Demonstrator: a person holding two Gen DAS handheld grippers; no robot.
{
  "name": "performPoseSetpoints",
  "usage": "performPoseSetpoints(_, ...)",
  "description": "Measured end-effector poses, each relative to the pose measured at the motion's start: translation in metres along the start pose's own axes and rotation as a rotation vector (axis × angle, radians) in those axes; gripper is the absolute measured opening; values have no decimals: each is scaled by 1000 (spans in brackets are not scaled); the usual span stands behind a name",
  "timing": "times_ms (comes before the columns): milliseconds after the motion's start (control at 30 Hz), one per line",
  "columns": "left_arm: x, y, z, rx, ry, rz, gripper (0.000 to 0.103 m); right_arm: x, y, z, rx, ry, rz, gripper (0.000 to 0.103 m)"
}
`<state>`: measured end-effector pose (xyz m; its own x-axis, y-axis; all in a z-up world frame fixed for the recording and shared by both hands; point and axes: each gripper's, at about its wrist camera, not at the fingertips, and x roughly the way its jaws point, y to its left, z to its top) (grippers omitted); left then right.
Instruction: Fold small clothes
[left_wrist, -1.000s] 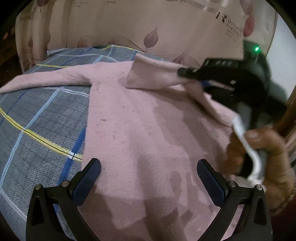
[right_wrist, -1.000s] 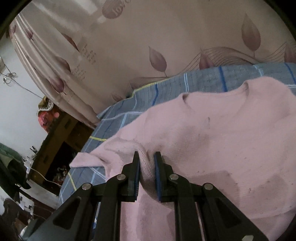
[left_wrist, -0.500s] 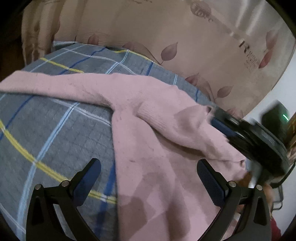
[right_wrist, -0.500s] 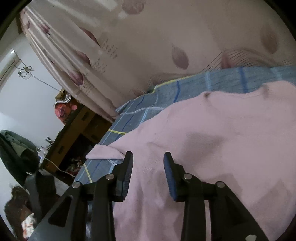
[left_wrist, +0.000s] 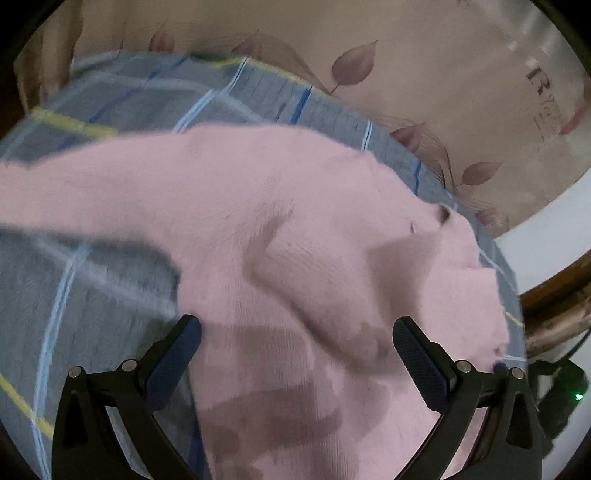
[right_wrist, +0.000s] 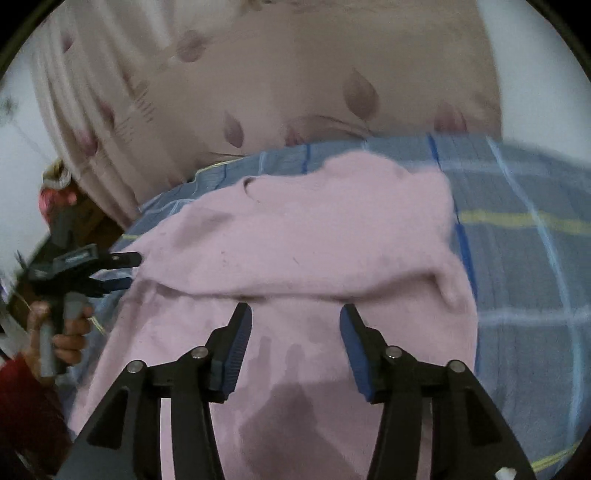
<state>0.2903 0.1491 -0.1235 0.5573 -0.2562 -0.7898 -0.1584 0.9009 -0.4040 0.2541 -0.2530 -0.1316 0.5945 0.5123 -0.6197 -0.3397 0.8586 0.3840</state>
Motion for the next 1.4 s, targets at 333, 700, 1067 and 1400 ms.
performPoseSetpoints(333,10,0,42,-93,-120,-74,15,-6,-3,-2,29,-43,34,54)
performPoseSetpoints(700,-31,5,90,61,-314,113,6,-6,-9,-1,67,-57,37,58)
performPoseSetpoints(1067,-99,118,55,-87,-252,63,58,-5,-15,-2,91,-54,32,65)
performPoseSetpoints(1400,-146,306,7,-649,-232,-68,61,-6,-23,-2,128,-59,19,69)
